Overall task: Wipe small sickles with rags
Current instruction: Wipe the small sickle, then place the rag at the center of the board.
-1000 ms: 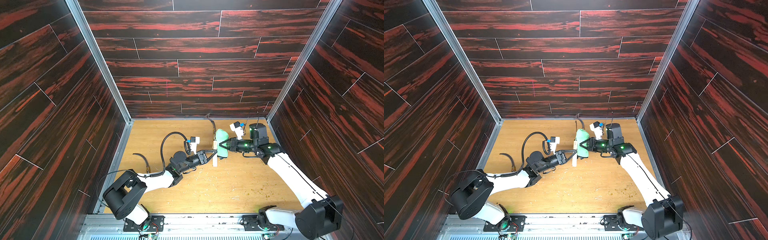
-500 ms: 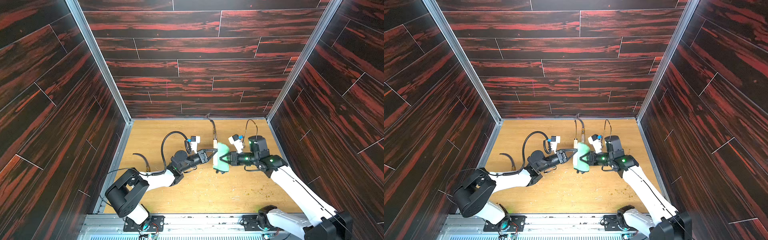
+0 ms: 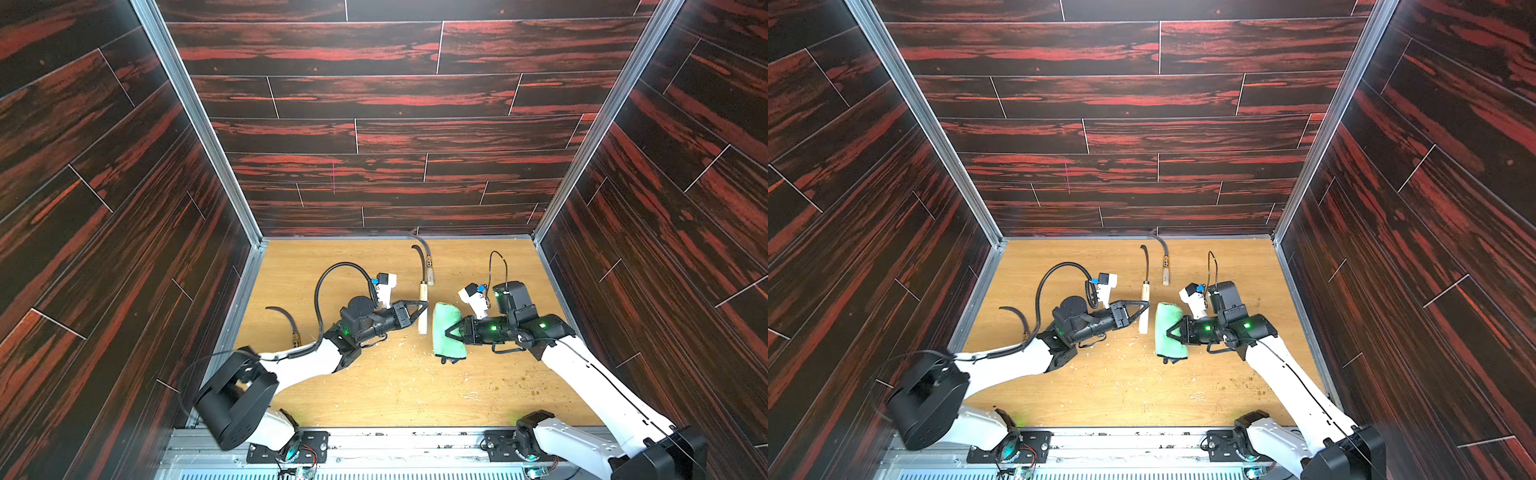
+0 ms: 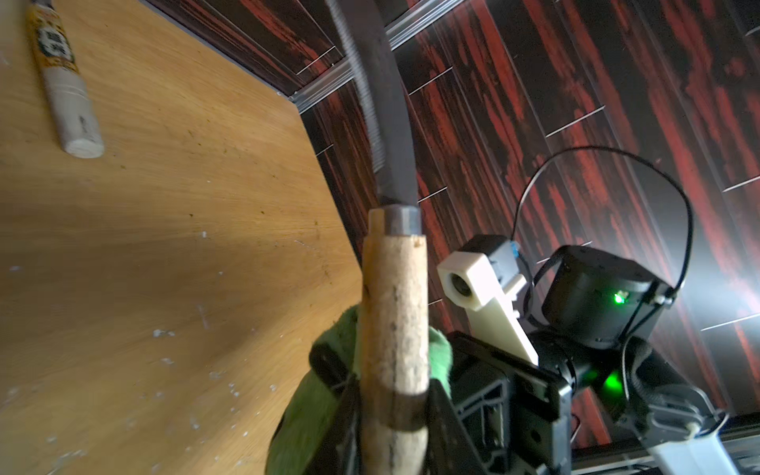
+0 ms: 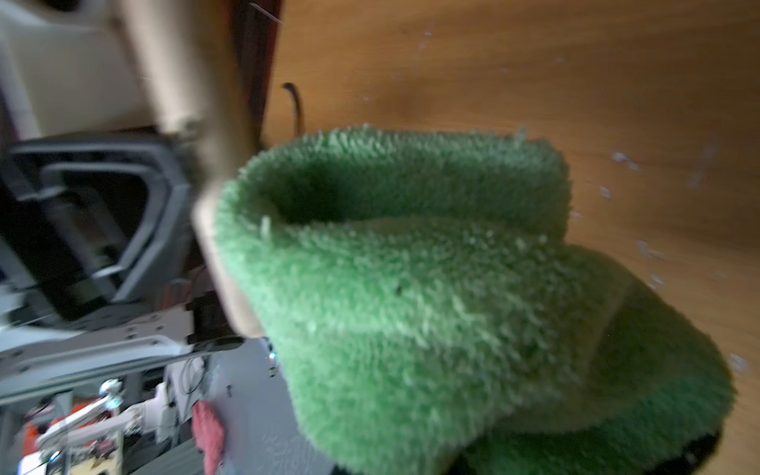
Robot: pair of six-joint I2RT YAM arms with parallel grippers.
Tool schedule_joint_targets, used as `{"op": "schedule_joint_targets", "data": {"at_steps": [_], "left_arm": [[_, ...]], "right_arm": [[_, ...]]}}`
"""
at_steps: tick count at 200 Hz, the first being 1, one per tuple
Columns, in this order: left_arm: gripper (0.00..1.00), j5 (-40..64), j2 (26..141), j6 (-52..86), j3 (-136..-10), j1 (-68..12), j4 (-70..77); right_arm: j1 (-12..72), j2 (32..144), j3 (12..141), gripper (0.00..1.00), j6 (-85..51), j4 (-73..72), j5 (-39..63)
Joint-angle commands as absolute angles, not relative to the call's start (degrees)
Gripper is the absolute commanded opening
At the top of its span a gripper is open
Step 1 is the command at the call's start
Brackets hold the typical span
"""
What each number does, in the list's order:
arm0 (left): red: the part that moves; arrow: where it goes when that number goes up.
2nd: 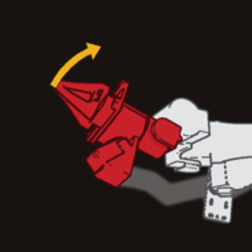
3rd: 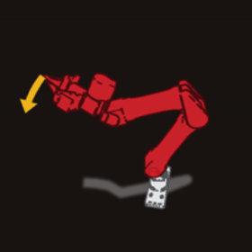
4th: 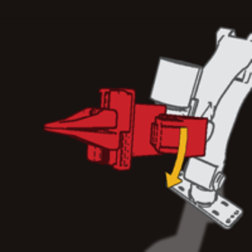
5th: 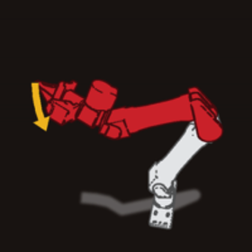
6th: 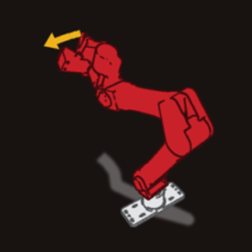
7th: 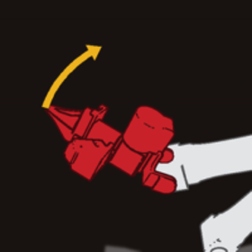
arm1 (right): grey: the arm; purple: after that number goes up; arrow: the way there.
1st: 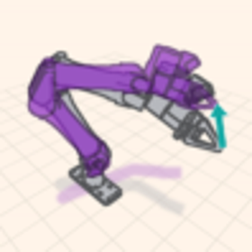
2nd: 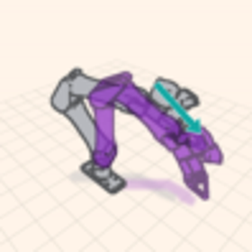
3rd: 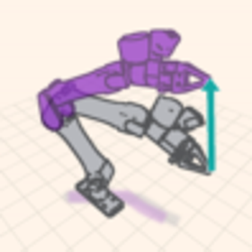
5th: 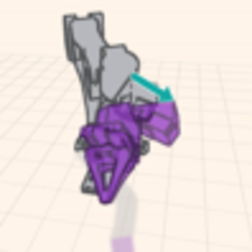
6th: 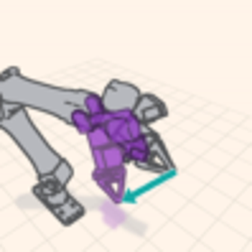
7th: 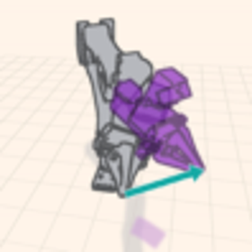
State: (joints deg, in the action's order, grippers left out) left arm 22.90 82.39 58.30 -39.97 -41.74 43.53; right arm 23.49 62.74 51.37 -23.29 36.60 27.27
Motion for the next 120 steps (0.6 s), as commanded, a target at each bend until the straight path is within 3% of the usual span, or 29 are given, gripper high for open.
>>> {"op": "schedule_joint_targets", "data": {"at_steps": [1,55,120], "left_arm": [[0.0,22.0,78.2,52.5,-40.3,-41.5,33.4],[0.0,18.9,74.4,47.4,-40.3,-41.5,21.8],[0.0,19.1,74.8,47.4,-39.1,-41.4,22.1]], "right_arm": [[23.3,65.4,53.6,0.0,-21.9,40.6,21.7],[23.3,72.1,52.7,0.0,-21.2,40.2,20.4],[23.4,78.3,51.8,0.0,-20.8,38.8,17.1]]}}
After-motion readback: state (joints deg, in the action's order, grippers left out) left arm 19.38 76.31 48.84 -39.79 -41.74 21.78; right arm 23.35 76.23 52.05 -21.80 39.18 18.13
